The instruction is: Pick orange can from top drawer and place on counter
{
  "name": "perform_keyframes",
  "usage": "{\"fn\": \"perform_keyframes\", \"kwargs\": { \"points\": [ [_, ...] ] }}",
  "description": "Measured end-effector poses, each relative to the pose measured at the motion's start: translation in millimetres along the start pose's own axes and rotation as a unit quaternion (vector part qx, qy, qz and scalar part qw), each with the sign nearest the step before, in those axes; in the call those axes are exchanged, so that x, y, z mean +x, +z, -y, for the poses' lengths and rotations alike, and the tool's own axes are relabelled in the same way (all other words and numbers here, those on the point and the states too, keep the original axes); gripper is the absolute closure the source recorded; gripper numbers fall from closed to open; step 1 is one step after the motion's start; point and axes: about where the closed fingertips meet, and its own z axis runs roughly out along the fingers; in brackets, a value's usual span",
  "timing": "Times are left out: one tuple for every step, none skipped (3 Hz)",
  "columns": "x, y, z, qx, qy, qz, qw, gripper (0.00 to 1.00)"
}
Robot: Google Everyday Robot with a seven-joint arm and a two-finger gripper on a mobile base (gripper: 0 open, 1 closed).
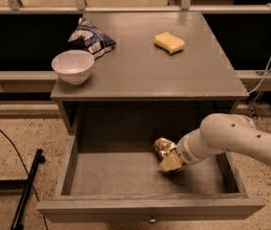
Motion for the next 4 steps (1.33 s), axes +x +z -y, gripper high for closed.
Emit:
{"fn": "perform_keyframes", "kwargs": {
  "points": [
    [-10.2,-1.7,0.0,-0.009,0.006,0.021,0.9997,0.64],
    [-33.1,-34.8,-13.5,-0.065,0.009,0.099,0.9929,0.95],
    [-62.2,-102.8,-37.8,-0.123,-0.02,0.191,0.9738,1.0],
    [-61.8,-169.1,-40.3,-0.13,-0.078,0.215,0.9648,1.0]
  ]
}}
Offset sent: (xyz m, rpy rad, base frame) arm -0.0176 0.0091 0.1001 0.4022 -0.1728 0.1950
